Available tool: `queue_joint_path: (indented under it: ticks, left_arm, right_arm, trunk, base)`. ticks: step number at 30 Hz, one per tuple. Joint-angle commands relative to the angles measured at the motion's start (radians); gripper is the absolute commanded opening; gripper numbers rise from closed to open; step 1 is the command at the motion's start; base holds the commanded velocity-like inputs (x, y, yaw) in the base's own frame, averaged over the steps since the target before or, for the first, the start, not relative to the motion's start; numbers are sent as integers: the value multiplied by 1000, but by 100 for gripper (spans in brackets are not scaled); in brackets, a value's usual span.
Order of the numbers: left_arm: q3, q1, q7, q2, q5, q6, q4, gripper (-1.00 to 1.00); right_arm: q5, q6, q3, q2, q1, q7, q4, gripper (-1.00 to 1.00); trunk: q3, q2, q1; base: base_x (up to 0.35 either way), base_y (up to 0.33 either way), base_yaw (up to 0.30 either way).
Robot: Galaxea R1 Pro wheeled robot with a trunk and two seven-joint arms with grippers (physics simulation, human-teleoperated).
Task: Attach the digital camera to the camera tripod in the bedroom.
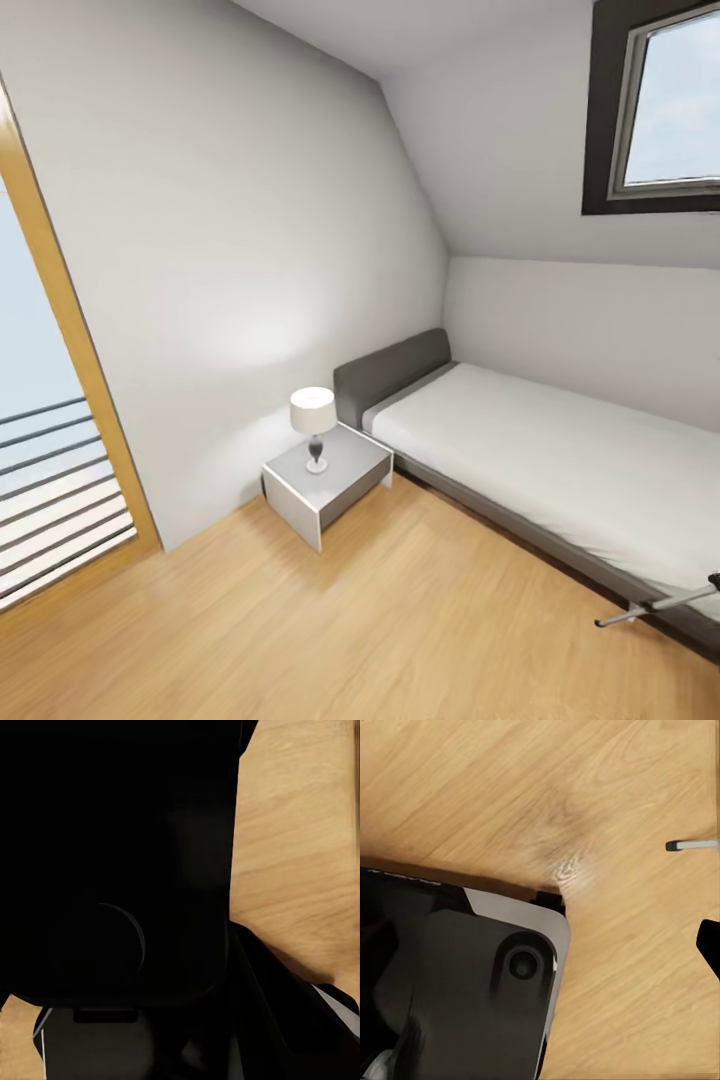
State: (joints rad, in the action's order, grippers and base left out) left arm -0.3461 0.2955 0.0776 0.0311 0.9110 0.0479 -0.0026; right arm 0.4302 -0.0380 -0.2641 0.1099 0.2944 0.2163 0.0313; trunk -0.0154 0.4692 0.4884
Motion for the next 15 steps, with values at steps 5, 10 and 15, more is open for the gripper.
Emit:
queue_joint_path:
  ticks: [5, 10, 15]
  left_arm:
    - [-9, 1, 4, 1, 4, 4, -1, -100]
    - [-9, 1, 4, 1, -1, 4, -2, -100]
    - [-10, 1, 4, 1, -2, 4, -2, -100]
  right_arm:
    - [9, -3, -9, 1, 2, 1, 4, 100]
    - [9, -3, -9, 1, 2, 1, 4, 100]
    - [8, 2, -9, 1, 2, 2, 4, 100]
  trunk:
    - [-2, 2, 0]
    - [-2, 2, 0]
    - [-2, 2, 0]
  base:
    - [0, 0, -285]
    - [0, 0, -286]
    - [0, 0, -286]
